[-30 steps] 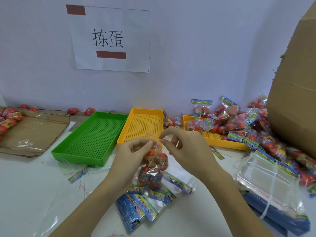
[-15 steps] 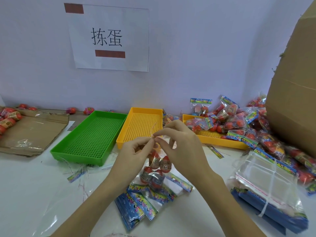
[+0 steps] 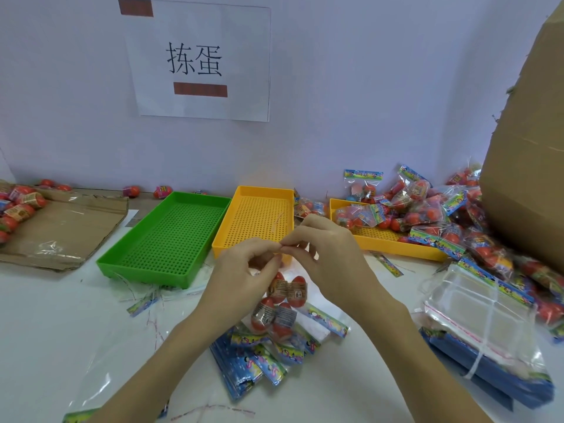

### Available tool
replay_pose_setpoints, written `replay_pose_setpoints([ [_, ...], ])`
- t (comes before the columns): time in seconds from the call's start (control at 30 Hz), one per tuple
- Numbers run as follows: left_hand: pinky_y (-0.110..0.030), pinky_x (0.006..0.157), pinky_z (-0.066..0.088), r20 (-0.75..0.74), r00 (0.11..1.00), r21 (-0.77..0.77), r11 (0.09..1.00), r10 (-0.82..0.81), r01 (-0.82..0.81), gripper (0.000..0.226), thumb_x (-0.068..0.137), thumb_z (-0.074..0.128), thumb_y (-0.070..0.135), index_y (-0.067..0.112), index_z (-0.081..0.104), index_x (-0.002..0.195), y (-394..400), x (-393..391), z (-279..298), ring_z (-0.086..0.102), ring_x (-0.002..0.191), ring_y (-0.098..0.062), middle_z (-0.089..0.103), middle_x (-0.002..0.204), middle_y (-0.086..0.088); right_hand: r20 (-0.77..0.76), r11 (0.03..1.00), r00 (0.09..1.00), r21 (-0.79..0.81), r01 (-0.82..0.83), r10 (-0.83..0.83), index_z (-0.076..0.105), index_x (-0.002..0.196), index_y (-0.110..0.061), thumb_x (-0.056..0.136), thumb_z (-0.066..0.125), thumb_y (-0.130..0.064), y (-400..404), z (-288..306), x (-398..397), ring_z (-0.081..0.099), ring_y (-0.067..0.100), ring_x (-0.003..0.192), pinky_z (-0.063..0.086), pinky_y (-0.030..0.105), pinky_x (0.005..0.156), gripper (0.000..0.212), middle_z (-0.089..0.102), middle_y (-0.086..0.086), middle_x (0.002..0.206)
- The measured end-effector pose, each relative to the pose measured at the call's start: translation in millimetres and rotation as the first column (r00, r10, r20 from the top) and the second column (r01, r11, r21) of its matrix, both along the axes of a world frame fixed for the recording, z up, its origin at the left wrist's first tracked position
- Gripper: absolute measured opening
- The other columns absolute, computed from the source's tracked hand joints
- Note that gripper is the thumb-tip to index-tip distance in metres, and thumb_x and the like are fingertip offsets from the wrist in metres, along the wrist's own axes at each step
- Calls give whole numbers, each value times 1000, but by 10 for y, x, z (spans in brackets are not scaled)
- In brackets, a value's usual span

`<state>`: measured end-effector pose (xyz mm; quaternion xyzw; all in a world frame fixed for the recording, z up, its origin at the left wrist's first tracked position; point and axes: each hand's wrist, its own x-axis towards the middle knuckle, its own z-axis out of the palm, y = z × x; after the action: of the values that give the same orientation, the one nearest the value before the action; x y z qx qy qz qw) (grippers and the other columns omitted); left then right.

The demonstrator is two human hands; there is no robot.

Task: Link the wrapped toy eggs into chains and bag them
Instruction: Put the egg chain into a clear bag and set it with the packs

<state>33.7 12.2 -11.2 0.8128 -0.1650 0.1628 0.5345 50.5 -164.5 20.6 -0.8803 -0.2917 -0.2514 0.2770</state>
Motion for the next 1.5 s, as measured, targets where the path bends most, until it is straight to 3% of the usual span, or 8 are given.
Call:
replay_pose_setpoints([
  [0.47,-30,76,58,-141,990,-116,993,-24,8,19,98,69,9,22,83,94,27,33,41,72,79,-10,78,82,6,167,995,982,47,83,-90,67,81,-5,82,80,-4,59,-56,21,51,16,78,50,30,68,12,61,4,83],
  [0.63,-23,78,60,-236,971,-309,943,46,-120,21,99,67,4,17,83,97,149,102,61,78,86,-19,81,84,-3,63,894,916,257,368,-395,71,84,-7,85,75,-4,-408,36,244,58,18,75,50,34,72,4,63,4,85],
  [0.77,-24,78,62,-324,946,-467,866,19,-177,18,100,65,4,12,81,103,198,141,59,78,82,-18,81,88,-9,-94,782,809,213,586,-580,77,94,-8,94,69,-11,-834,-54,363,60,16,77,49,30,76,9,71,7,90],
  [0.93,-25,77,63,-338,940,-533,830,-33,-163,14,96,70,7,5,77,108,200,142,57,79,85,-25,81,93,-13,-345,880,838,65,471,-423,78,113,-14,94,73,-15,-740,-179,383,69,10,76,58,32,84,20,78,0,85],
  [1.1,-23,73,62,-344,937,-538,831,-66,-139,20,89,76,14,1,75,105,202,136,57,79,89,-27,81,96,-14,-322,925,872,-35,378,-368,78,113,-28,100,65,-29,-454,-245,306,62,-2,52,56,24,65,18,71,-12,59],
  [1.27,-26,77,63,-381,911,-610,784,-161,-116,34,81,79,21,-1,75,107,224,138,58,78,94,-30,80,105,-15,-328,934,877,-54,353,-350,82,104,-28,98,67,-7,-343,-197,297,63,12,91,48,21,76,26,69,-1,113],
  [1.4,-26,78,63,-409,890,-649,750,-199,-131,35,77,81,21,-1,77,104,240,153,50,78,88,-24,79,106,-15,-409,907,812,-130,401,-417,79,111,-22,99,58,2,-331,-208,272,59,9,88,41,14,67,34,75,2,116],
  [1.5,-30,82,62,-417,883,-659,741,-217,-130,37,74,82,23,1,77,104,249,173,49,78,89,-23,79,106,-14,-547,930,799,95,355,-249,77,114,-25,104,57,-14,-322,-162,255,68,8,83,46,17,64,25,75,-3,110],
])
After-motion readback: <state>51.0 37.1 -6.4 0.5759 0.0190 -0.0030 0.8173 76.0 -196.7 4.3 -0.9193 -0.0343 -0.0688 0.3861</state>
